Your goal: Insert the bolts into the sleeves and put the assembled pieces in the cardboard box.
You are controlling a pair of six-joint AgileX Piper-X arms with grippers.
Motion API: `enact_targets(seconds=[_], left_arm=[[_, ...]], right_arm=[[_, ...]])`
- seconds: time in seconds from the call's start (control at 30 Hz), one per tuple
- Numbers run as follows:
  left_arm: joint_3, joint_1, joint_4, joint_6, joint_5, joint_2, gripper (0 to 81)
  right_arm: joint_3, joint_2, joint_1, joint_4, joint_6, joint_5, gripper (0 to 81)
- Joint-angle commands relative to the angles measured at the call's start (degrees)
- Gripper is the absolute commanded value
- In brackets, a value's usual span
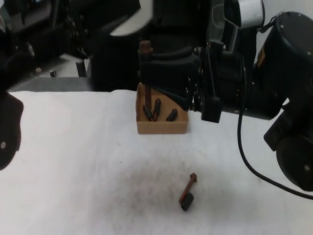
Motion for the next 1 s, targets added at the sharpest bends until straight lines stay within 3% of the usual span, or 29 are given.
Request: enact_targets(seconds=[0.0,0.03,0.13,0.23,0.37,0.5,0.73,0.97], left_arm=[[0.02,0.84,-1.88,0.48,-3.33,-0.88,47.8],[0.02,1.14,-1.88,0.48,-4.16,-0.88,45.9],[0.02,1.91,-1.88,0.64,-6.04,-0.88,26.6],[0.02,2.94,-1.88,1.35,-7.63,-0.88,0.2],[0.02,4.05,-0.85,4.41,-7.61,-0.88,0.3],[0.02,5.04,5.41,7.81,-8.26,-0.88,0.3],[0.02,5.10,24.49,9.98,-18.02,-0.99,0.3],[0.02,5.10,35.75,12.93,-19.59,-1.27,0.3]], right_arm=[[-0.89,-1.11,0.04,-0.58,-0.31,0.24,0.8],[-0.89,-1.11,0.04,-0.58,-0.52,1.59,0.8],[-0.89,-1.11,0.04,-0.58,-2.84,6.92,0.8],[-1.30,-1.11,-0.46,2.15,-2.97,13.24,0.8],[-5.41,-1.11,-1.47,18.61,-7.87,21.49,0.8],[-15.54,1.64,-3.01,45.44,-14.94,37.03,0.8],[-36.42,17.90,-7.64,67.54,-17.28,40.26,0.8],[-55.19,35.26,-9.43,77.51,-17.28,40.71,0.8]])
